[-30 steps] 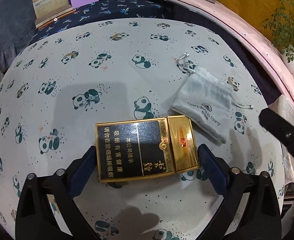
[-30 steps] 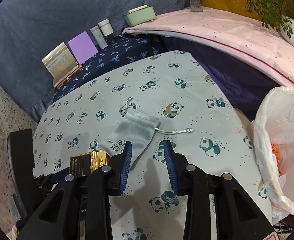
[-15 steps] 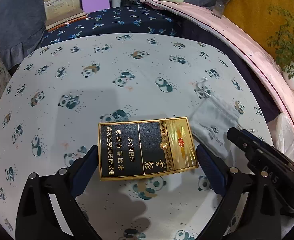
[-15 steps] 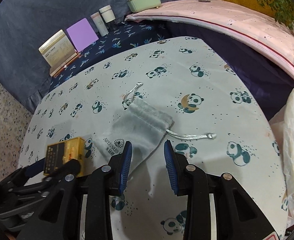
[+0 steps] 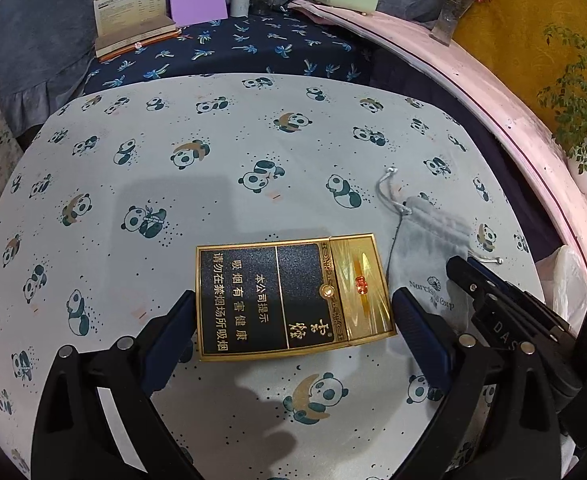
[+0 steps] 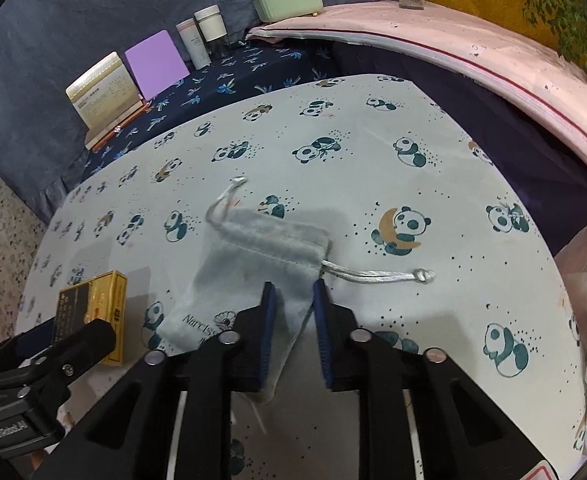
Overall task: Collect trash
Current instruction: 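Grasp the gold cigarette box with the left tool while the right tool grasps the grey pouch, then carry the gold box and grey pouch over the bin and open both tools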
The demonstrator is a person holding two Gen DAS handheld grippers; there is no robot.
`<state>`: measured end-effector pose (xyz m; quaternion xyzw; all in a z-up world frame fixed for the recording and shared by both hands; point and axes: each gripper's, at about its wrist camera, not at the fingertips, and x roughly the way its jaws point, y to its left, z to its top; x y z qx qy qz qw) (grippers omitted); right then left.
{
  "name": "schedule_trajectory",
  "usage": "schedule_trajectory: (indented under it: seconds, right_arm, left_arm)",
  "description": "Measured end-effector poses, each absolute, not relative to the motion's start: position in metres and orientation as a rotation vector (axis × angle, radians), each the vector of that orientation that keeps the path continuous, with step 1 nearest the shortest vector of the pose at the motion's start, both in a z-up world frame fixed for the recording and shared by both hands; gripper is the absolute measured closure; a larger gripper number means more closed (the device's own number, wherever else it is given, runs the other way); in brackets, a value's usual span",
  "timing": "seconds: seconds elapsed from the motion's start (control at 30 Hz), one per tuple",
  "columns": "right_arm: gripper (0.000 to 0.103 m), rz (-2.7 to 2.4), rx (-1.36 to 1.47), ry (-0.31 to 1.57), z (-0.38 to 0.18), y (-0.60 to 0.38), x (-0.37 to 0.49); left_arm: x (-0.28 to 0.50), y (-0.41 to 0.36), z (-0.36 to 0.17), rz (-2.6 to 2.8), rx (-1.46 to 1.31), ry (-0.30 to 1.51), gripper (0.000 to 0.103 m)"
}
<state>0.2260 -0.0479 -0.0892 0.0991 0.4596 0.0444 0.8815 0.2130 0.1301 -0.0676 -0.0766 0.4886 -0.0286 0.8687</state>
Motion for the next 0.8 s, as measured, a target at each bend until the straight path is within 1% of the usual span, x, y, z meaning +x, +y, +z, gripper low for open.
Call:
schedule_trajectory:
  seconds: [0.03, 0.13, 0.2, 0.37, 0.8]
  right_arm:
    - [0.090, 0.090, 0.205, 0.956, -0.089, -0.048, 0.226]
    - [0.098, 0.092, 0.205, 0.954, -0.089, -0.047, 0.226]
    - [0.099, 0.094, 0.205, 0.952, -0.088, -0.047, 0.225]
    - [0.100, 0.091, 0.225, 0.927, -0.078, -0.053, 0.217]
    - [0.100, 0.032, 0.281, 0.776, -0.017, -0.104, 0.177]
  left_arm:
    - [0.213, 0.129, -0.068, -0.061, -0.160, 1.022, 0.011]
    - [0.214, 0.128, -0.068, -0.064, -0.161, 1.023, 0.011]
    - [0.213, 0.127, -0.068, -0.065, -0.163, 1.022, 0.011]
    - [0.208, 0.122, -0.062, -0.076, -0.157, 1.011, 0.011]
    - [0.186, 0.071, -0.025, -0.168, -0.106, 0.946, 0.011]
